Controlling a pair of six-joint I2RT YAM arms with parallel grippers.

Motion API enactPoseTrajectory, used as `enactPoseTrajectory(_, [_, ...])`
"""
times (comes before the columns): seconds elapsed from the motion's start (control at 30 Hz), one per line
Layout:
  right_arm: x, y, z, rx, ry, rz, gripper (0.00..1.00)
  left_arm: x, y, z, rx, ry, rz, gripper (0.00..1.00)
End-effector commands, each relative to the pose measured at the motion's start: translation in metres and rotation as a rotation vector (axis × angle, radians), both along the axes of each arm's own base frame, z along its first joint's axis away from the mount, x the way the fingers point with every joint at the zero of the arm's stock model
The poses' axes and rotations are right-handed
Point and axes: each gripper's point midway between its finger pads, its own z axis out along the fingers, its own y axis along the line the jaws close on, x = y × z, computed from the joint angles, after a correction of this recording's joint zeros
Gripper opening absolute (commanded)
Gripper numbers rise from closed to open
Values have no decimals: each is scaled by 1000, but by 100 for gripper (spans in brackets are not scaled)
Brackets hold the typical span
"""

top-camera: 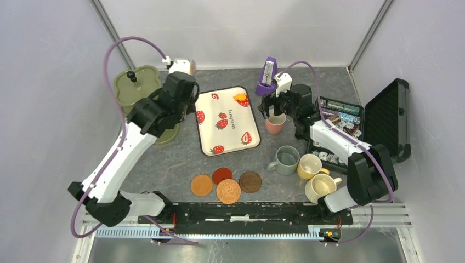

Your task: Serve the afternoon tea

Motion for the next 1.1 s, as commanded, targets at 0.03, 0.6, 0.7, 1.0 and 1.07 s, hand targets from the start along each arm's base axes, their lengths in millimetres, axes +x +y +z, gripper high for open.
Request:
enactPoseTrajectory(0.03, [7,2,35,29,-83,5,98,-22,63,44,110,-115,153,37])
enactPoseTrajectory(0.6, [7,6,34,49,-79,18,98,-9,127,3,164,-35,326,40])
enactPoseTrajectory(0.7, [5,14,33,76,-67,50,98,-3,128,0,170,-29,333,40])
enactPoseTrajectory(1.0, [6,15,32,84,-64,52,98,14,127,-9,169,-19,324,40])
enactPoseTrajectory(1.07, [7,15,32,82,-64,51,98,17,127,-8,166,-22,326,41])
